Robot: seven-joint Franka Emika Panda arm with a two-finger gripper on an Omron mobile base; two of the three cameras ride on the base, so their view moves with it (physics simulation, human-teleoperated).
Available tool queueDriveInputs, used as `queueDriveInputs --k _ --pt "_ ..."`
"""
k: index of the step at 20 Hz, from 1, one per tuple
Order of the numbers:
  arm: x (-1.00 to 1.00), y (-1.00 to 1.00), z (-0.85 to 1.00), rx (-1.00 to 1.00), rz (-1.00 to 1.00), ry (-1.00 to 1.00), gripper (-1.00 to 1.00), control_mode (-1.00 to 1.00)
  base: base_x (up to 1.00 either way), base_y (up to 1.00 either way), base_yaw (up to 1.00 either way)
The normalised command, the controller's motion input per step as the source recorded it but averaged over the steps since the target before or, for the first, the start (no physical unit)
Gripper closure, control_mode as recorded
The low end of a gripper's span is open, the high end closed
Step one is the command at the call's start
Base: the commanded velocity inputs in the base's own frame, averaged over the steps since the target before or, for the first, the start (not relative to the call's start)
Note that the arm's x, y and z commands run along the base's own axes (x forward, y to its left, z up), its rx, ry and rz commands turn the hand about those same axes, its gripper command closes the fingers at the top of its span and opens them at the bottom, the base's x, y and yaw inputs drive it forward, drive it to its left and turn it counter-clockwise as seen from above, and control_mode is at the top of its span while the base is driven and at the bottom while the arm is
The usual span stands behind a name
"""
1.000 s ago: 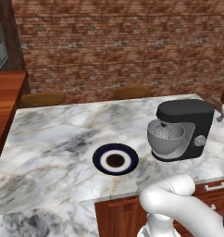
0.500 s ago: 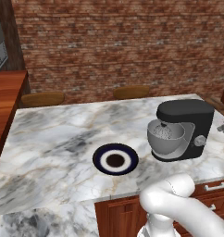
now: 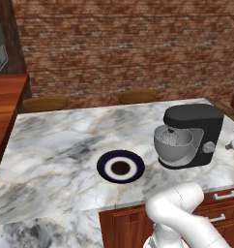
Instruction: Add butter and sugar cubes to the stand mixer bowl and then turn on the stand mixer to begin making frosting.
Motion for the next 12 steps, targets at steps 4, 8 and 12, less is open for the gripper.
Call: queueDriveInputs --k 4,8,12 --pt "-0.31 0.01 -0.52 -0.32 0.17 -0.5 -1.0 -1.0 0.0 0.0 0.0" --pt "-0.02 -0.06 -0.5 -0.25 0.19 -0.57 -1.0 -1.0 0.0 0.0 0.0" --pt "0.07 -0.27 -0.44 -0.24 0.29 -0.48 -1.0 -1.0 0.0 0.0 0.0"
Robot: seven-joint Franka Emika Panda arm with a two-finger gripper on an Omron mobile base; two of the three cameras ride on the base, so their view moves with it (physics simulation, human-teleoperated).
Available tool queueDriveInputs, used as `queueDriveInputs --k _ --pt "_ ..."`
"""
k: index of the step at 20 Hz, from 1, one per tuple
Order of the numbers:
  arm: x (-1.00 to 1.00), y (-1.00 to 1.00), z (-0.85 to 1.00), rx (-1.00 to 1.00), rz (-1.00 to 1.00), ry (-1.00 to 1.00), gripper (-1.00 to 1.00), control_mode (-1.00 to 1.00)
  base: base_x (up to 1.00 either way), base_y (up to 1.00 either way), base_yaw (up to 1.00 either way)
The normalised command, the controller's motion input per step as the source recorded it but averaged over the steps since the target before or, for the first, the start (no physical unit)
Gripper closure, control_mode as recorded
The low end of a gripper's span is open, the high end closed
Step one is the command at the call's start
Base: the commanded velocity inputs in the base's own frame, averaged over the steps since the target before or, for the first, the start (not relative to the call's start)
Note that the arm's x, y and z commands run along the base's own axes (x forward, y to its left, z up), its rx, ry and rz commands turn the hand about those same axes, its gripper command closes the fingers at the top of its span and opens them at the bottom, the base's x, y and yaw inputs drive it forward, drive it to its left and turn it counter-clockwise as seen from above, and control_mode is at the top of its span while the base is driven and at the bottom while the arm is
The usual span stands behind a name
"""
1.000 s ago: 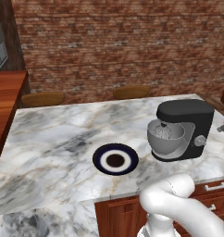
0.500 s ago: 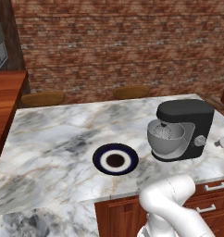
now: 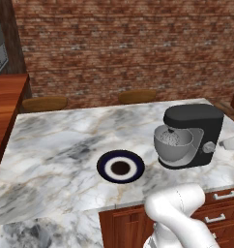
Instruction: Add butter and sugar cubes to the stand mixer bowl and then turn on the stand mixer to begin making frosting.
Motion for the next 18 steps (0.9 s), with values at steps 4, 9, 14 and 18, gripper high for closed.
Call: queueDriveInputs --k 4,9,14,18 --pt "0.02 -0.15 -0.46 -0.28 0.35 -0.49 -1.0 -1.0 0.0 0.0 0.0" --pt "0.01 0.0 -0.37 -0.16 0.12 -0.29 -1.0 -1.0 0.0 0.0 0.0" --pt "-0.21 0.01 -0.36 0.38 -0.13 -0.24 -1.0 -1.0 0.0 0.0 0.0" --pt "-0.59 -0.01 -0.61 0.52 -0.37 -0.24 -1.0 -1.0 0.0 0.0 0.0"
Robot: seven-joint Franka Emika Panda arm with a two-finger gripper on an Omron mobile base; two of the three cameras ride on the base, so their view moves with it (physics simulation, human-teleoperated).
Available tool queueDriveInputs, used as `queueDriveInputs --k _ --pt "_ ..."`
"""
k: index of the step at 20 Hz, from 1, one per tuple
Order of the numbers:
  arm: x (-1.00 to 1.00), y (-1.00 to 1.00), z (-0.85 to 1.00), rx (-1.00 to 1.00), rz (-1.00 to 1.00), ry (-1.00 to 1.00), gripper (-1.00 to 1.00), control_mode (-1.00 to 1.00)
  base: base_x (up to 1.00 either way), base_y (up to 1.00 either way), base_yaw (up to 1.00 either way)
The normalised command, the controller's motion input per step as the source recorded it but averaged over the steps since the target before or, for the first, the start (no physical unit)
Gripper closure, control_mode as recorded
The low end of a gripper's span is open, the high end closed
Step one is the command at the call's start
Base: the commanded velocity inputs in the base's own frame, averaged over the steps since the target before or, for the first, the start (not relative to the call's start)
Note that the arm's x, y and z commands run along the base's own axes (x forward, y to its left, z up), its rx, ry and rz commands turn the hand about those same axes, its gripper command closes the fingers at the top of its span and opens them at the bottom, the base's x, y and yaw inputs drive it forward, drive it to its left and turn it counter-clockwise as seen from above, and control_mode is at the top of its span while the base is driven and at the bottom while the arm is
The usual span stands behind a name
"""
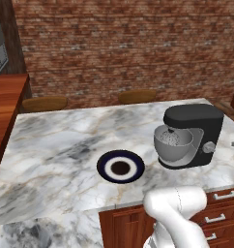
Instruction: Add butter and sugar cubes to the stand mixer bowl and then turn on the stand mixer to begin making frosting.
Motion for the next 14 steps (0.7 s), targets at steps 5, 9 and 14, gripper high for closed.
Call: queueDriveInputs --k 5,9,14 --pt "-0.28 0.03 -0.74 0.61 -0.37 -0.08 -1.0 -1.0 0.0 0.0 0.0" --pt "-0.05 0.07 -0.34 0.64 -0.32 0.0 -1.0 -1.0 0.0 0.0 0.0" --pt "0.02 0.07 -0.02 0.56 -0.22 0.13 -1.0 -1.0 0.0 0.0 0.0"
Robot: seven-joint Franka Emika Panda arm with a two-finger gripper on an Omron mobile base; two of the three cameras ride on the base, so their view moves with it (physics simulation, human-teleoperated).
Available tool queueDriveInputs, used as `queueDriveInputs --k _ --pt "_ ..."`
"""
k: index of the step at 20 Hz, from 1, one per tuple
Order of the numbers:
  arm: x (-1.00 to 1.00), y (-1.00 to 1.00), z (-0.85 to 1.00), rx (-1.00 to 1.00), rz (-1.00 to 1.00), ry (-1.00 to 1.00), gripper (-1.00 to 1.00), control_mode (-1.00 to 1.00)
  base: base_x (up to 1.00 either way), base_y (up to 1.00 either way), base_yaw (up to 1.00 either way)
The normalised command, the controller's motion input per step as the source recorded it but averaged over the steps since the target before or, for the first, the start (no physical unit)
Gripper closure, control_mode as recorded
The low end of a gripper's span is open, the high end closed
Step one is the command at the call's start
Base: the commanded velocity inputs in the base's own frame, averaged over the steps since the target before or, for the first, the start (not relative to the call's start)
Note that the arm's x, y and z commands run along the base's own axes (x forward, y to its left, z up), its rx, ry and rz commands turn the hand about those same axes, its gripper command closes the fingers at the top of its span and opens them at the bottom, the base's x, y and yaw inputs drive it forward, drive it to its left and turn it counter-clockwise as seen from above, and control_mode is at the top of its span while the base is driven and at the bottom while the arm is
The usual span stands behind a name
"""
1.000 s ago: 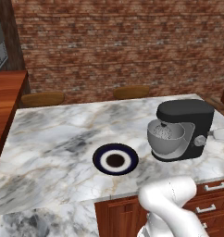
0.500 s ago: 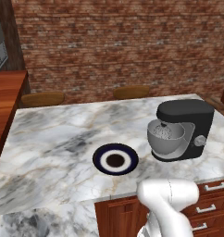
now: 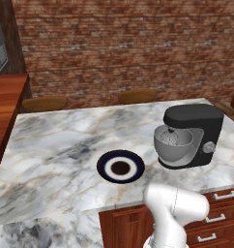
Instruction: Add butter and sugar cubes to the stand mixer bowl and then turn on the stand mixer to begin making frosting.
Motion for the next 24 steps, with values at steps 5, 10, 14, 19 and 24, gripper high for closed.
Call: queueDriveInputs --k 5,10,14,19,24 --pt "0.22 0.02 0.1 0.44 -0.09 0.24 -1.0 -1.0 0.0 0.0 0.0" --pt "0.29 -0.04 -0.07 0.33 -0.01 0.18 -1.0 -1.0 0.0 0.0 0.0" --pt "0.19 -0.12 -0.35 0.29 0.05 -0.04 -1.0 -1.0 0.0 0.0 0.0" --pt "0.33 -0.16 -0.32 0.29 0.16 -0.09 -1.0 -1.0 0.0 0.0 0.0" --pt "0.19 -0.07 -0.03 0.18 0.14 -0.16 -1.0 -1.0 0.0 0.0 0.0"
